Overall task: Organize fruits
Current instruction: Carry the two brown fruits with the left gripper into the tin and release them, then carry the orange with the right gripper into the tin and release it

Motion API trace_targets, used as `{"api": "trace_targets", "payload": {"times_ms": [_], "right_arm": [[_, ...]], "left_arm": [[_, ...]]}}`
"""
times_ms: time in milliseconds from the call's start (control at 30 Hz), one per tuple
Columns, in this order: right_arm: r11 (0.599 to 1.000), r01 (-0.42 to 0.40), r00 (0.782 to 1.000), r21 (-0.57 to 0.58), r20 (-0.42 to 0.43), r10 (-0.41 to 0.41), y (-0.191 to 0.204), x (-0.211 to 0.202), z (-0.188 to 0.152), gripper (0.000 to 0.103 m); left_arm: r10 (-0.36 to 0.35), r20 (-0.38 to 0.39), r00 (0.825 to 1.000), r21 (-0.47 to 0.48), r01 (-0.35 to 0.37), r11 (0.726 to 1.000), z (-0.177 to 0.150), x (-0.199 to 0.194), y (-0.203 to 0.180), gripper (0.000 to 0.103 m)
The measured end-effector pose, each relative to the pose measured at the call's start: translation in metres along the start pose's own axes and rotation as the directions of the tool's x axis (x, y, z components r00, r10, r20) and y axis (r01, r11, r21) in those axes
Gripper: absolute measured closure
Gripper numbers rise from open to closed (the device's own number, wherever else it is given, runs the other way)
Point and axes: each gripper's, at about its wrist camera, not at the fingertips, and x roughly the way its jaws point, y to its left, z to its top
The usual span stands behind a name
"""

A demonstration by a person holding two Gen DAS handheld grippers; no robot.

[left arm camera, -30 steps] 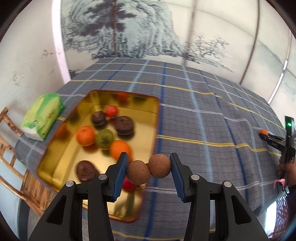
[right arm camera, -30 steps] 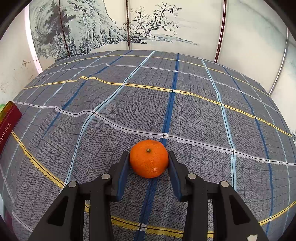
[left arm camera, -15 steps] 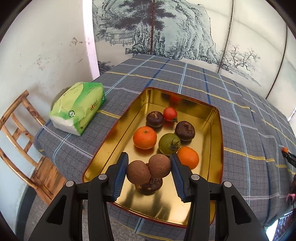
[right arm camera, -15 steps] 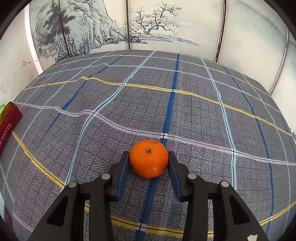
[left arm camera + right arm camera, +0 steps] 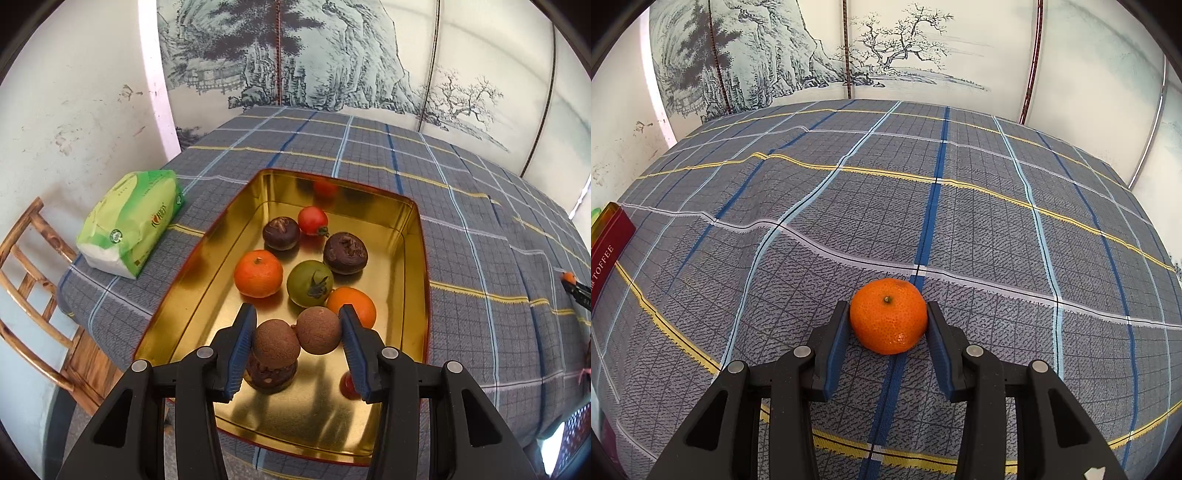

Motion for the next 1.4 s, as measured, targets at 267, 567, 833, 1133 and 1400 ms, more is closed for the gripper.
{"api": "trace_targets", "payload": {"times_ms": [267,567,833,1133,1400], "right_arm": [[1.0,0.0,1.0,0.0,0.0,0.0,0.0,0.0,0.0,0.064],[1.0,0.0,1.0,0.0,0.0,0.0,0.0,0.0,0.0,0.064],[1.0,0.0,1.0,0.0,0.0,0.0,0.0,-0.001,0.0,0.064],[1.0,-0.012,1.0,0.002,0.002,0.012,0.002,-0.001,0.001,0.066],[0.994,-0.097,0.995,0.047,-0.007,0.097,0.007,-0.007,-0.001,0.067]], "left_arm": [[-0.001,-0.013,1.0,0.029,0.001,1.0,-0.003,0.006,-0.008,0.056],[0.008,-0.022,1.0,0.051,-0.007,0.999,-0.006,0.009,-0.015,0.056],[0.024,-0.02,0.999,0.079,-0.023,0.997,-0.01,0.011,-0.023,0.055],[0.055,0.009,0.998,0.105,-0.055,0.993,-0.009,-0.001,-0.029,0.054],[0.09,0.036,0.995,0.112,-0.094,0.989,-0.01,-0.012,-0.03,0.051]]}}
